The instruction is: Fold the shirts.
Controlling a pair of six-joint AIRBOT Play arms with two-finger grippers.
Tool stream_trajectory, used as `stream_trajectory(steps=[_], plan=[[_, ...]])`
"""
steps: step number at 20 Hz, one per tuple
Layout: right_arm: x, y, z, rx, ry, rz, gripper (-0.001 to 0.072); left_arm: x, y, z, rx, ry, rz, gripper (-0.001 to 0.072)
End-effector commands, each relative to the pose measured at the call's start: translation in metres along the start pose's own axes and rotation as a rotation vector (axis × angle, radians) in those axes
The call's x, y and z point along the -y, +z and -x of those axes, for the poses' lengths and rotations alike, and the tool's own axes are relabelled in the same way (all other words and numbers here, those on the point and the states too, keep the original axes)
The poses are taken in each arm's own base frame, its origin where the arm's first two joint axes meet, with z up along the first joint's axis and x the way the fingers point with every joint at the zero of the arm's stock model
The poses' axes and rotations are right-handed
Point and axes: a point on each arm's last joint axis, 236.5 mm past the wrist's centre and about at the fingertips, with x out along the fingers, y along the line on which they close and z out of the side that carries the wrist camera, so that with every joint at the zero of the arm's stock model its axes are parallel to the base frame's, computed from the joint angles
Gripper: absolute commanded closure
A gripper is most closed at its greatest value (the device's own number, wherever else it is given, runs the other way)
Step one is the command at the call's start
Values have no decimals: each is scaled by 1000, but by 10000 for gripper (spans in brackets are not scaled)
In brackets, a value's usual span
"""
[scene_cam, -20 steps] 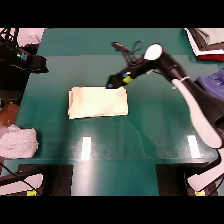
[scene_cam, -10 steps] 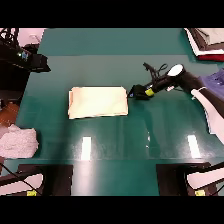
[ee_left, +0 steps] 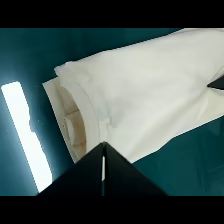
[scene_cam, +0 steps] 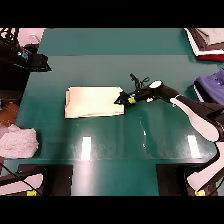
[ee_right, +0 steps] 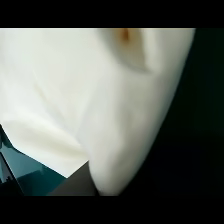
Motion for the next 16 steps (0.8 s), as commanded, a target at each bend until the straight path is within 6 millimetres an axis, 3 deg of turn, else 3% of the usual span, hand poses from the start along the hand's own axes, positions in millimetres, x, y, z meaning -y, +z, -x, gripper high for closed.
stream_trajectory(steps=[1, 3, 5, 7, 10, 12, 14, 16], plan=[[-12, 11, -4, 59, 19, 84, 688, 0, -1, 0, -3, 0, 0, 684], [-20, 28, 23, 119, 14, 118, 691, 0, -1, 0, -5, -1, 0, 685], [-22, 57, 77, 225, -23, 160, 690, 0, -2, 0, -6, -1, 1, 684], [-14, 85, 149, 356, -69, 177, 691, 1, -1, 0, -5, -4, 1, 685], [13, 111, 272, 575, -158, 152, 692, 10, 1, 1, 6, -44, 6, 684], [34, 117, 349, 726, -217, 119, 692, 20, 5, 1, 19, -87, 12, 685], [59, 113, 414, 847, -293, 112, 693, 30, 6, 2, 27, -127, 17, 684], [86, 106, 465, 942, -362, 81, 693, 37, 8, 3, 32, -155, 20, 684]])
